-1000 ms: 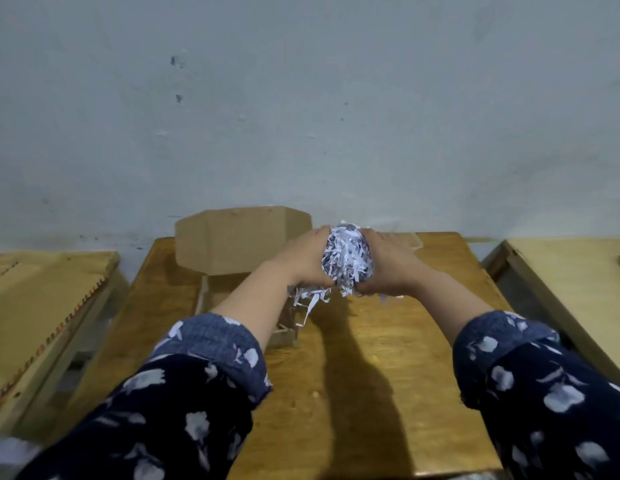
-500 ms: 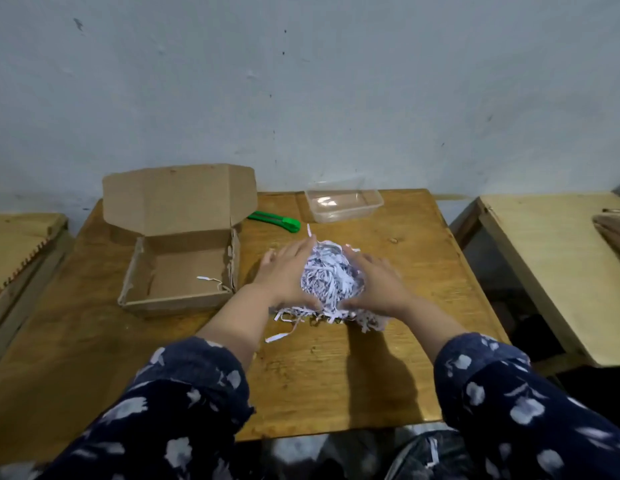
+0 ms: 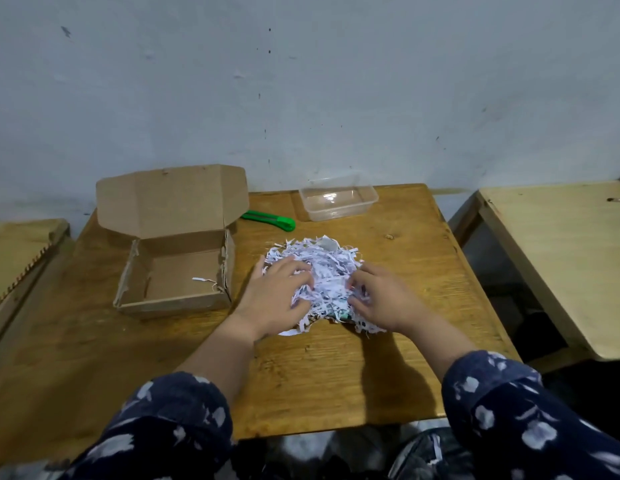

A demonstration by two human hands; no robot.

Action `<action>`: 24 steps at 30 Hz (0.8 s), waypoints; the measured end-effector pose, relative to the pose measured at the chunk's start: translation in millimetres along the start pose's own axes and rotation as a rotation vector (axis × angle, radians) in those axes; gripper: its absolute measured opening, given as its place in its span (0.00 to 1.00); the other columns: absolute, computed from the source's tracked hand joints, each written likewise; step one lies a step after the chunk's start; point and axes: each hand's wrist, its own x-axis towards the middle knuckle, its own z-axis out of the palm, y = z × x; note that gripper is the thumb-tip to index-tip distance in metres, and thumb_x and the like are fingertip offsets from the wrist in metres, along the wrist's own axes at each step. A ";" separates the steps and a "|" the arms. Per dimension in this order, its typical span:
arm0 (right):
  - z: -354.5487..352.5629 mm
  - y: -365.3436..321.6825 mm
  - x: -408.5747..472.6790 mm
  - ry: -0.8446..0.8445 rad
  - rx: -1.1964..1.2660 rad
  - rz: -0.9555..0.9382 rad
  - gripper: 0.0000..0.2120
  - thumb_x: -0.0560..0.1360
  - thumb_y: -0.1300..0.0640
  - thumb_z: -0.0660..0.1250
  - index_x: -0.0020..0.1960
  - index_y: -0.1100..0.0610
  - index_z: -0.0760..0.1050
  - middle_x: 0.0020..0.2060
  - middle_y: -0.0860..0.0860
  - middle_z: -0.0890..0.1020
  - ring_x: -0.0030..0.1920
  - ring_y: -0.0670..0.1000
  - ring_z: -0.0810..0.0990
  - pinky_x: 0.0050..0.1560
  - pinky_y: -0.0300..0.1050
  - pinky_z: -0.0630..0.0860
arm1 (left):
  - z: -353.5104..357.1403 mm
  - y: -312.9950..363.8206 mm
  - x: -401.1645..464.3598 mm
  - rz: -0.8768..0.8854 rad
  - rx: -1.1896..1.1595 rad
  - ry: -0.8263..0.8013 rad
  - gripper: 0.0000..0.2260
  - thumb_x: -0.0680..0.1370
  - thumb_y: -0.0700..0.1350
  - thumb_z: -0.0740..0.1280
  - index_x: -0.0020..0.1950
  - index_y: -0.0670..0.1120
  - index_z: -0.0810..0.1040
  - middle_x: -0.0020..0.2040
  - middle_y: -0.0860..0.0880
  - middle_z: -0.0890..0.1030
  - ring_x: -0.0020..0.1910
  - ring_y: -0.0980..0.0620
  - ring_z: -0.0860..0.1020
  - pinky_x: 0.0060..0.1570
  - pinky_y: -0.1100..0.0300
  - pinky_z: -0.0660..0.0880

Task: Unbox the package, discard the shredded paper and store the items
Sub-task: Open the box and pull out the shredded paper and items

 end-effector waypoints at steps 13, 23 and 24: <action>-9.4 -17.2 19.1 0.254 0.255 0.061 0.08 0.75 0.55 0.62 0.49 0.50 0.80 0.49 0.46 0.83 0.56 0.49 0.77 0.67 0.52 0.65 | -6.1 20.2 22.6 -0.084 -0.039 0.291 0.08 0.79 0.53 0.61 0.56 0.55 0.75 0.59 0.55 0.75 0.66 0.52 0.69 0.74 0.45 0.50; 5.7 -6.9 13.2 0.094 -0.048 0.100 0.04 0.76 0.49 0.66 0.49 0.45 0.79 0.46 0.43 0.84 0.53 0.49 0.76 0.62 0.51 0.61 | 16.7 -3.2 -17.2 -0.132 0.015 0.075 0.13 0.75 0.60 0.63 0.56 0.58 0.69 0.65 0.58 0.70 0.73 0.54 0.60 0.73 0.42 0.39; 4.4 -3.8 12.1 0.087 -0.062 0.111 0.04 0.75 0.47 0.66 0.47 0.44 0.78 0.44 0.43 0.84 0.52 0.49 0.76 0.61 0.51 0.61 | 18.5 -6.4 -23.5 -0.135 -0.002 0.073 0.14 0.74 0.61 0.62 0.56 0.58 0.69 0.67 0.59 0.69 0.75 0.54 0.58 0.73 0.43 0.37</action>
